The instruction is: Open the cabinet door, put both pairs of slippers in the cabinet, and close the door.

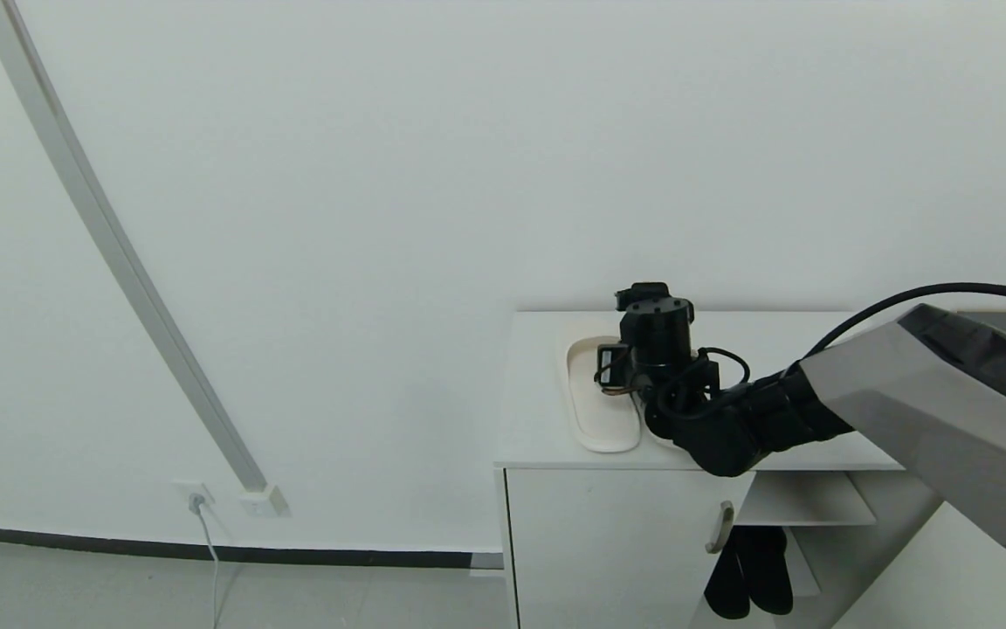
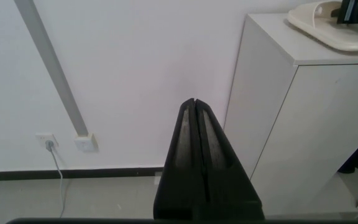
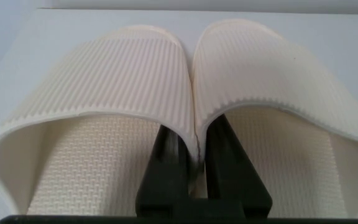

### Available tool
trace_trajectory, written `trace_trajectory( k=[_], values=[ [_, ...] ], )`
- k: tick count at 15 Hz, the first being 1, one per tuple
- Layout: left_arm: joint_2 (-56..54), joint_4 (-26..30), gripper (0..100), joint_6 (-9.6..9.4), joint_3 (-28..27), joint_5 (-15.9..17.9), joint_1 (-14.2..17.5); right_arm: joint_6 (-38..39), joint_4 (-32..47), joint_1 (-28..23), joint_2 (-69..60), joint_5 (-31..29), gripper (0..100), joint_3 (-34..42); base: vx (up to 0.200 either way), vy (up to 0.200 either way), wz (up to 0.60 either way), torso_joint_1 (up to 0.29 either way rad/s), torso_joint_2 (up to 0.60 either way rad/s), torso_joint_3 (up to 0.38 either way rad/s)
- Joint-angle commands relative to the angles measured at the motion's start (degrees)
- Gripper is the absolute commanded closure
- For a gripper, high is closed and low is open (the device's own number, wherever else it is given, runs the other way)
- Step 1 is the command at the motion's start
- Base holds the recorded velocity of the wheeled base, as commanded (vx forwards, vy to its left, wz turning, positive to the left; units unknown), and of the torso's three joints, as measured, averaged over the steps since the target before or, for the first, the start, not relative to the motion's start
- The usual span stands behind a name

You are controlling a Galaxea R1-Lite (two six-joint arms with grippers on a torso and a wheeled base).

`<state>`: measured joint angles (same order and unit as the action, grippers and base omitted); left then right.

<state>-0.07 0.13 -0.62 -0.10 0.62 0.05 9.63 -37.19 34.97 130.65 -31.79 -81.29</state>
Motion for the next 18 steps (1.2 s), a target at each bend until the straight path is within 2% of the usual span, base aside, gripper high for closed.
trace_trajectory(
  k=[1,6,9,11,13,18],
  values=[
    [0.1,0.0,100,0.01,0.0,0.0,0.0,-0.1,-0.1,0.6,-3.6,1.6,100,2.1,0.000,0.000,0.00,0.000,0.00,0.000],
    [0.1,0.0,100,0.01,0.0,0.0,0.0,0.4,-1.7,2.5,-16.8,10.6,100,17.0,0.000,0.000,0.00,0.000,0.00,0.000],
    [0.1,0.0,100,-0.17,0.0,0.0,0.0,0.1,-7.0,4.0,-24.8,16.8,100,32.3,0.000,0.000,0.00,0.000,0.00,0.000],
    [0.1,0.0,100,-0.17,0.0,0.0,0.0,-0.1,-11.4,4.7,-28.2,19.0,100,38.6,0.000,0.000,0.00,0.000,0.00,0.000],
    [0.1,0.0,100,-0.08,0.0,0.0,0.0,-1.3,-12.9,6.0,-30.5,19.0,100,41.5,0.000,0.000,0.00,0.000,0.00,0.000],
    [0.1,0.0,100,-0.08,0.0,0.0,0.0,-2.0,-12.7,8.6,-31.3,18.6,100,42.9,0.000,0.000,0.00,0.000,0.00,0.000]
  ],
)
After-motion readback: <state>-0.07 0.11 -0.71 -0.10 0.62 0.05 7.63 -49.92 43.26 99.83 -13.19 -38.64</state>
